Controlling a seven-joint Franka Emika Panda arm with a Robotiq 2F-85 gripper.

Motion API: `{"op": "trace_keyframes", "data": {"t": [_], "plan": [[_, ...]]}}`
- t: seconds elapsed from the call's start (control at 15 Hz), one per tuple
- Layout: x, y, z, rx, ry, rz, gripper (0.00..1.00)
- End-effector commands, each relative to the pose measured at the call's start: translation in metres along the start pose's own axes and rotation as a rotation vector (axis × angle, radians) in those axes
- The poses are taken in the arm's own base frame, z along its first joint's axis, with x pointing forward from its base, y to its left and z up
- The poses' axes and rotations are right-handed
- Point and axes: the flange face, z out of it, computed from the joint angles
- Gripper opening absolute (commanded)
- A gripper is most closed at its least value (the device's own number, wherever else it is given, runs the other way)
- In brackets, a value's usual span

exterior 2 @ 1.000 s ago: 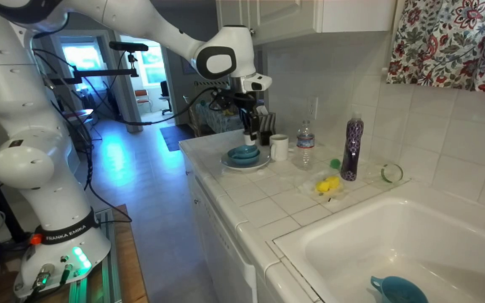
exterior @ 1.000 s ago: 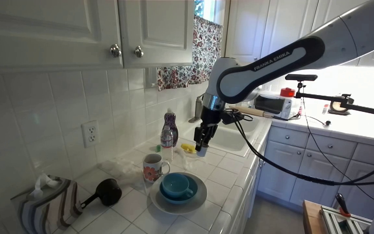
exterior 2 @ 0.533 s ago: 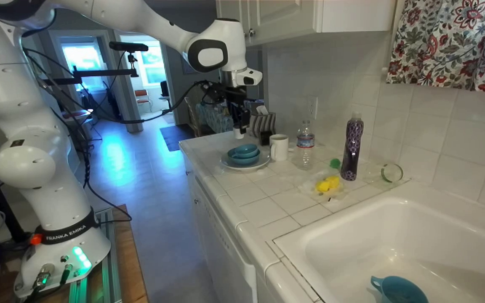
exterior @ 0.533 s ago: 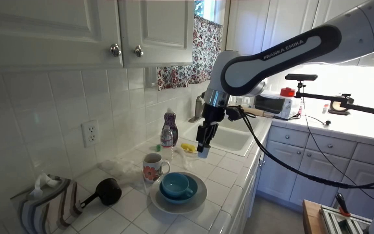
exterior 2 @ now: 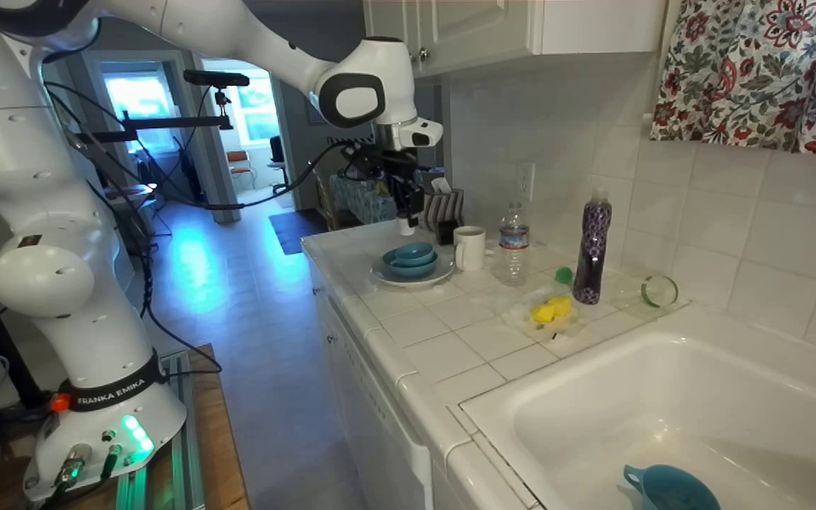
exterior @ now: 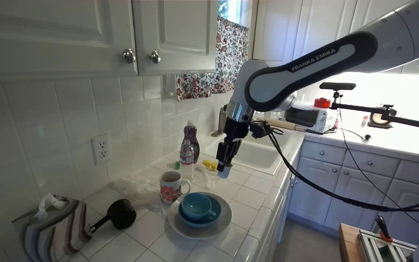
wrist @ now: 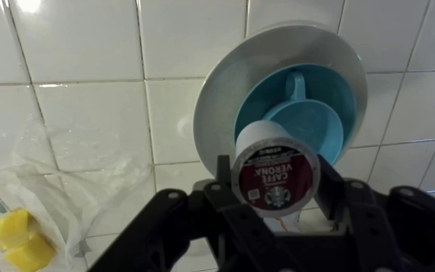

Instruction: Put the white container inside the blue cup

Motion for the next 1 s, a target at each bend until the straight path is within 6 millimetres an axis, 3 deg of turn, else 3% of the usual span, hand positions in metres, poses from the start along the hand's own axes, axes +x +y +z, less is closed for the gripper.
{"op": "trace_keyframes", "data": {"t": [0.0, 0.4, 0.93], "plan": [[0.01, -0.018, 0.021, 0.016, 0.024, -0.021, 0.29], [0.022, -0.047, 0.061, 0.024, 0.044, -0.078, 0.29], [0.047, -0.056, 0.104, 0.018, 0.064, -0.089, 0.29]]}}
